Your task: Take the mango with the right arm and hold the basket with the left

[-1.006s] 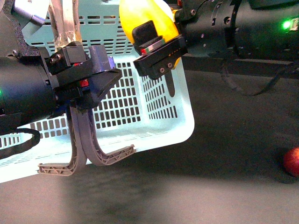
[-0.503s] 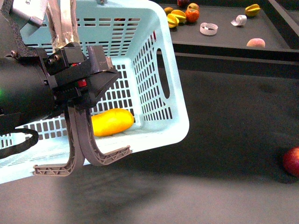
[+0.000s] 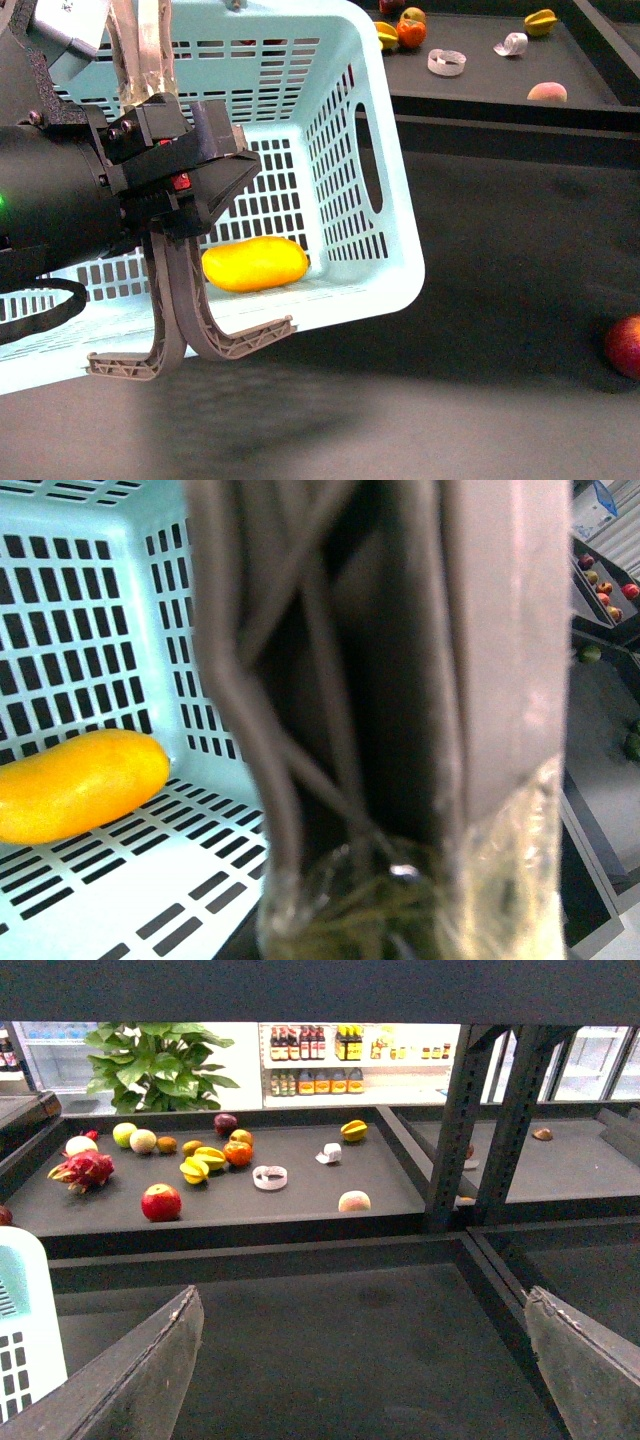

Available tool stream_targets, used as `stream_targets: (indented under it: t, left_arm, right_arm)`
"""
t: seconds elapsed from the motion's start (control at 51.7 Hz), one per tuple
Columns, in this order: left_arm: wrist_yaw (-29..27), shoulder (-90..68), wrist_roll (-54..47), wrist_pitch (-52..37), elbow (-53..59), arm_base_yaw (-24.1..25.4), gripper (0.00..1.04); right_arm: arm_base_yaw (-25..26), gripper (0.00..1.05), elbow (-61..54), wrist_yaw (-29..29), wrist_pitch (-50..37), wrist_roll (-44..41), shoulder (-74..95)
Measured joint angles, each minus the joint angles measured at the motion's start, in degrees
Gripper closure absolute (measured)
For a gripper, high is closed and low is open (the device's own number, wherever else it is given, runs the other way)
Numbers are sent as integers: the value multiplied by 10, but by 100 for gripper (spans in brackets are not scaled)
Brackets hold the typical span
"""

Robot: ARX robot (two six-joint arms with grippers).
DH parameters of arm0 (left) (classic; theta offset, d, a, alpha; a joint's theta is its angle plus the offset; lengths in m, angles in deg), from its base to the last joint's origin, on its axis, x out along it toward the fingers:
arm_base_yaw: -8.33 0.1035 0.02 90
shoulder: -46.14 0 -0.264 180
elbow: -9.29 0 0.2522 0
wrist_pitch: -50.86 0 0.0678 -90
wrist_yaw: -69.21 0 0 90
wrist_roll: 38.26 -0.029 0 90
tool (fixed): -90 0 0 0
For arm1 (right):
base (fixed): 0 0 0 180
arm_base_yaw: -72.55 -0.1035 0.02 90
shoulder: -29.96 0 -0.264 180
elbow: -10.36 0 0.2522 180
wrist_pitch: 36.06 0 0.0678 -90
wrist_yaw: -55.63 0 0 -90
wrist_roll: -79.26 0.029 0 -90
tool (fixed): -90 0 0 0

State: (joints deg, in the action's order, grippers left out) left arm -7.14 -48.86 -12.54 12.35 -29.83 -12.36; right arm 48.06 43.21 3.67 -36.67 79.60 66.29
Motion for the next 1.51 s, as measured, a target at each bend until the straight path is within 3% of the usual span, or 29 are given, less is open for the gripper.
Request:
stream_targets:
  t: [0.097, 0.174, 0.271, 0.619, 0.697, 0.755, 0.832, 1.335, 1.413, 1.51]
  left_arm:
    - [0, 0, 0, 0, 0, -1, 88]
    - [-2, 0, 0, 0, 0, 0, 88]
    - [-2, 0, 0, 0, 0, 0, 88]
    - [0, 0, 0, 0, 0, 0, 88]
    - [0, 0, 0, 0, 0, 0, 88]
    - [-1, 0, 0, 0, 0, 0, 88]
    - [-2, 0, 0, 0, 0, 0, 88]
    - [-2, 0, 0, 0, 0, 0, 88]
    - [-1, 0, 0, 0, 0, 0, 88]
    - [-2, 0, 1, 0, 0, 0, 88]
  right_arm:
    - [2, 10, -3, -17, -3, 0, 0]
    - [41, 25, -33, -148, -28, -1, -29]
    - [84, 46, -70, -227, -28, -2, -70]
    - [162, 104, -129, -301, -9, -3, -148]
    - [171, 103, -137, -309, -4, -3, -160]
    - [214, 103, -145, -369, 6, -3, -177]
    - [240, 103, -150, -375, 13, -3, -192]
    - [244, 103, -188, -379, 42, -3, -262]
    - [244, 103, -188, -381, 129, -3, -330]
    - [244, 103, -188, -381, 140, -3, -360]
